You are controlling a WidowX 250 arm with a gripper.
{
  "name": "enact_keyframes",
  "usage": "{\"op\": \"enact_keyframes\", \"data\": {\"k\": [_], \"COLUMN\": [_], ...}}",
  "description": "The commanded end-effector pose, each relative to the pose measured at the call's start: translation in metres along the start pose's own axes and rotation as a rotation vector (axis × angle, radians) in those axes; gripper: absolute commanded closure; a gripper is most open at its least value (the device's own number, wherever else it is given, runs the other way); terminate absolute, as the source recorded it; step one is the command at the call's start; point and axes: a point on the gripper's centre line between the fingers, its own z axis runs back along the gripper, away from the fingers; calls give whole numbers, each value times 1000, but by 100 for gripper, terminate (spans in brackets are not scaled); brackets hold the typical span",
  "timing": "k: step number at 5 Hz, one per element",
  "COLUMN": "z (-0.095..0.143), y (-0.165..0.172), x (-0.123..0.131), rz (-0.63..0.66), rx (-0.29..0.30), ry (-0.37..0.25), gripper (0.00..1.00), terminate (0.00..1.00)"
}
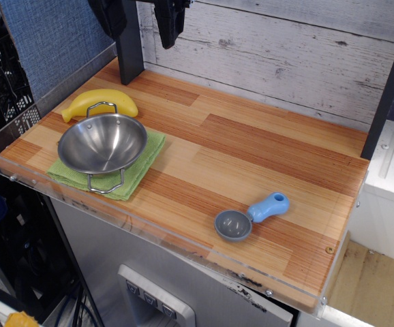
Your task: Move the spoon to the top left corner but stop at banana
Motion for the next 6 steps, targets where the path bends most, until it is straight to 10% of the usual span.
{"op": "enact_keyframes", "data": {"k": [1,4,6], "z": [0,-15,-61], "y": [0,-57,-105], "x": [0,-35,-58], "rz": [0,-61,-186], "rx": [0,-78,-141], "ry": [0,-137,-62], "gripper": [0,0,0], "terminate": [0,0,0]}}
